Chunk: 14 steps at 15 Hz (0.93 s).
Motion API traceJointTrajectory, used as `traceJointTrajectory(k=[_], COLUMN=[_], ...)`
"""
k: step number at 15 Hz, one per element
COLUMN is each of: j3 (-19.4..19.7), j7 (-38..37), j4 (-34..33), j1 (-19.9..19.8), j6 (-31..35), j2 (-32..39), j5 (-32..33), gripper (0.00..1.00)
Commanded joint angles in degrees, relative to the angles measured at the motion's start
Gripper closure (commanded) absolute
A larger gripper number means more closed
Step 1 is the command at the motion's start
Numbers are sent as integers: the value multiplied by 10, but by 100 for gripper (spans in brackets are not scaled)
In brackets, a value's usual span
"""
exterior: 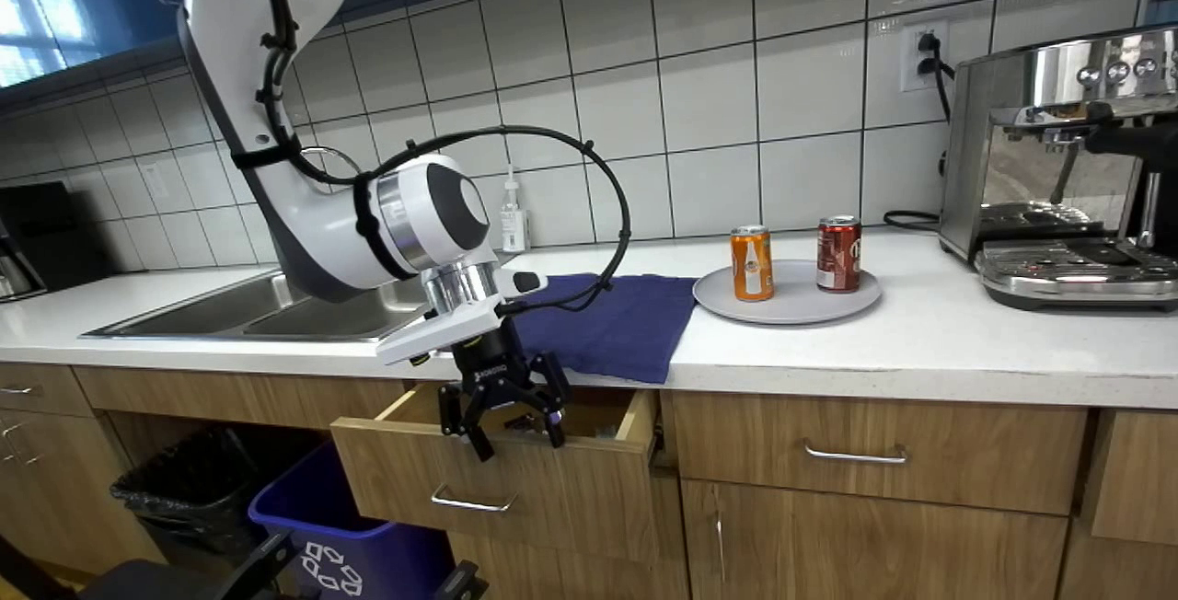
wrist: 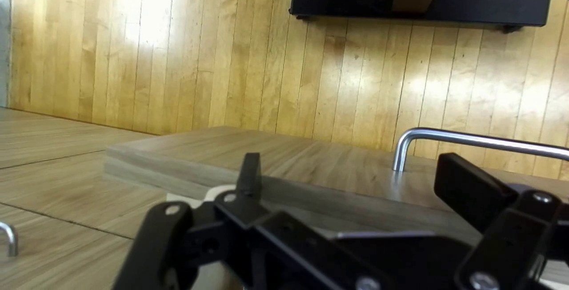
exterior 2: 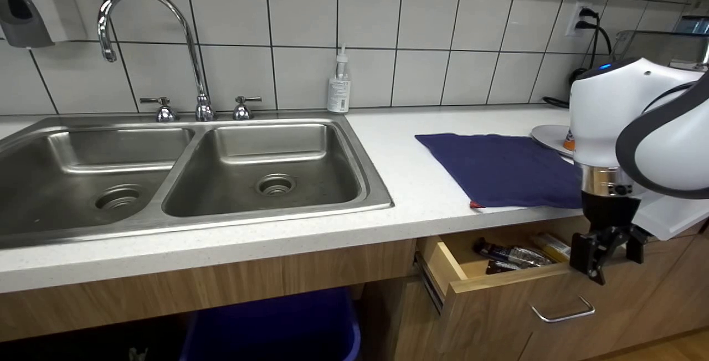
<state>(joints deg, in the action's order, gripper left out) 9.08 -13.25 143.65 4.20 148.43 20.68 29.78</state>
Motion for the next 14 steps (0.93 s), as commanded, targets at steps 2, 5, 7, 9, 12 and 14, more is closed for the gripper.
traceJointTrajectory(k=[2,5,7,9,12,14], j3=[19,27,36,45,59,68], j7=[-38,-49,-59,-68,-81,-86], j4=[-23,-25,-26,-27,-29,-30], j1=[16,20,26,33,45,52], j6=[37,57,72,85,103,114], j2=[26,31,35,39,45,50], j5=[11,12,15,16,17,15], gripper=[0,0,0,0,0,0])
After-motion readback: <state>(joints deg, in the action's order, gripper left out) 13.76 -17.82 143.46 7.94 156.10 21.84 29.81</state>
